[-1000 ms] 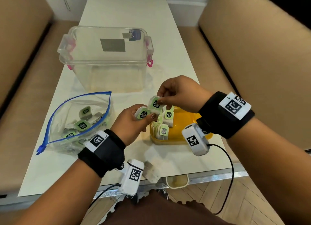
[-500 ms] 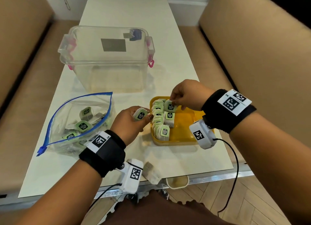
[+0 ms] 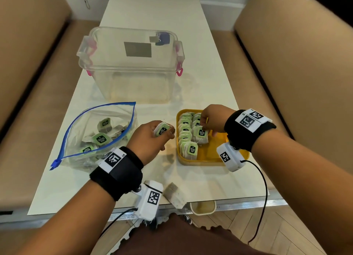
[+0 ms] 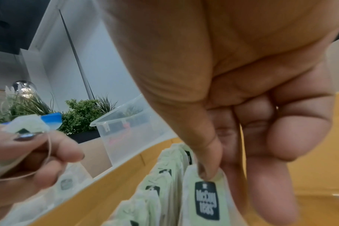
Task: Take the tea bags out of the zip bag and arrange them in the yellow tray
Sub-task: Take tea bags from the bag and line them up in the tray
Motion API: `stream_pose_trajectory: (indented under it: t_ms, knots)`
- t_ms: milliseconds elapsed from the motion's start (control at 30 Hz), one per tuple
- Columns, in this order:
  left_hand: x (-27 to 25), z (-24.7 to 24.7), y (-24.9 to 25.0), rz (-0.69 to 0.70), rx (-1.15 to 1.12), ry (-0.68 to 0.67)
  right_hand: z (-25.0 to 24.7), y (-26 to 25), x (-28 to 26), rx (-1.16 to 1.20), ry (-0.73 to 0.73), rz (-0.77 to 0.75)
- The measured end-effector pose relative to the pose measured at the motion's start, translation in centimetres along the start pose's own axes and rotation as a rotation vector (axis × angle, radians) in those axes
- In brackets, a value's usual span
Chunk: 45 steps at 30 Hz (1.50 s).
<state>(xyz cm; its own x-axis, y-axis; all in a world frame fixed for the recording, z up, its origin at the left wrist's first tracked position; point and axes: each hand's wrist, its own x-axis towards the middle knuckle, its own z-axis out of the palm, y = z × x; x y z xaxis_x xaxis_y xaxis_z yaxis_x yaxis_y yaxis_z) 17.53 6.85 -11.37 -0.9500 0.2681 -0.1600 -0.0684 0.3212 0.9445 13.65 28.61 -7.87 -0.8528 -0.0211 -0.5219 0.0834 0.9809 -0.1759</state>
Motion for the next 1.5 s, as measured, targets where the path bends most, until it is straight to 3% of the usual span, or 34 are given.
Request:
stream_pose_trajectory:
  t_ms: [267, 533, 800, 933, 1033, 1100, 1233, 1400, 1500]
  knots:
    - [-0.4, -0.3, 0.0, -0.013, 0.004, -0.006, -0.4, 0.1, -0.4, 0.056, -0.076, -0.05]
    - [-0.4, 0.0, 0.2, -0.001, 0.028, -0.019, 0.8, 0.4, 0.8, 0.108, -0.086, 0.079]
    - [-0.4, 0.3, 0.4, -0.015, -0.047, -0.021, 0.6, -0.1, 0.4, 0.161, -0.119, 0.067]
    - [-0.3, 0.5, 0.6, 0.001, -0.058, -0.024, -1.0, -0.4, -1.2, 0.012, 0.063, 0.011]
    - [-0.1, 0.6, 0.9, 0.0, -0.06, -0.028, -2.5, -1.4, -3.1, 0.177, 0.185, -0.149]
    - [0.1, 0.9, 1.4, 0.017, -0.065, -0.03, -2.9, -2.6, -4.4, 0.295, 0.149, -0.276]
    - [0.3, 1.7, 2.7, 0.066, -0.051, -0.05, -2.1, -4.1, -5.2, 0.295, 0.173, -0.409]
    - [0.6, 2.1, 2.5, 0.093, 0.106, -0.069, -2.3, -3.0, -4.8, 0.297, 0.147, -0.408]
    - [0.7, 1.9, 1.5, 0.104, 0.213, -0.02, -2.8, -1.1, -4.3, 0.164, 0.118, -0.334]
